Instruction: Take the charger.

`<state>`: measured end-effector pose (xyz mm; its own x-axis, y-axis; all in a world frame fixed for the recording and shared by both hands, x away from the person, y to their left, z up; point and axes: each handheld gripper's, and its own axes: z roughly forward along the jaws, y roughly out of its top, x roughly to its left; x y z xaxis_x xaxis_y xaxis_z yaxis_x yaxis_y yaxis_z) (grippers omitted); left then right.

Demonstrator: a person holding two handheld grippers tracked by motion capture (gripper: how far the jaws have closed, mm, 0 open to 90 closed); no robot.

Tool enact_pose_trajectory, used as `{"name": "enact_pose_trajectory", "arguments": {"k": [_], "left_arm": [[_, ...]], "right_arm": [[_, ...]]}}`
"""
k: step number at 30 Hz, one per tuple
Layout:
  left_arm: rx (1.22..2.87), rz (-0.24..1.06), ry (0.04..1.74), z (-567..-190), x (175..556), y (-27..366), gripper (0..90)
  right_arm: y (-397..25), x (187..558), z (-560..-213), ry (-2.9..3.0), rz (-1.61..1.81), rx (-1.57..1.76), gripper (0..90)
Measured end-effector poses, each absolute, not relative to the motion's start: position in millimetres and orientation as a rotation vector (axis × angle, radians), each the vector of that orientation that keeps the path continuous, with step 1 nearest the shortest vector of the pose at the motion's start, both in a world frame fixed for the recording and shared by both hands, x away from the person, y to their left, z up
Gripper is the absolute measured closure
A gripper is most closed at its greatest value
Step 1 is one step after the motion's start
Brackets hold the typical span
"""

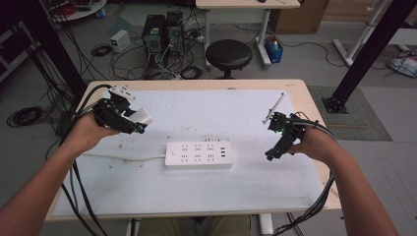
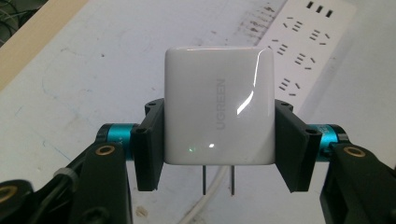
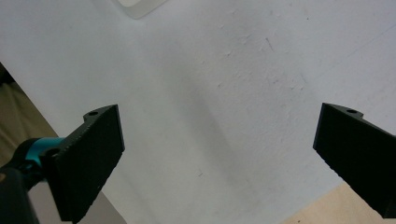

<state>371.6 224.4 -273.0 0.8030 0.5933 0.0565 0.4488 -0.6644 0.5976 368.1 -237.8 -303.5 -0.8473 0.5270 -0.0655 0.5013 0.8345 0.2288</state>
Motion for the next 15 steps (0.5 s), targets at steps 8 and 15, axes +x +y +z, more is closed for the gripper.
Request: {"name": "enact_pose_trajectory", "arguments": {"k": [8, 15], "left_arm": [[2.431, 0.316, 0.711, -274.3, 358.6, 222.7, 42.5], [2.448, 0.297, 0.632, -276.8, 351.6, 214.3, 42.5]], "right_arm": [[-236.9, 368.4, -303.9, 2.889, 0.31, 0.8, 1.2], [-234.7, 368.1, -307.9, 2.887, 0.319, 0.808, 1.2]]}}
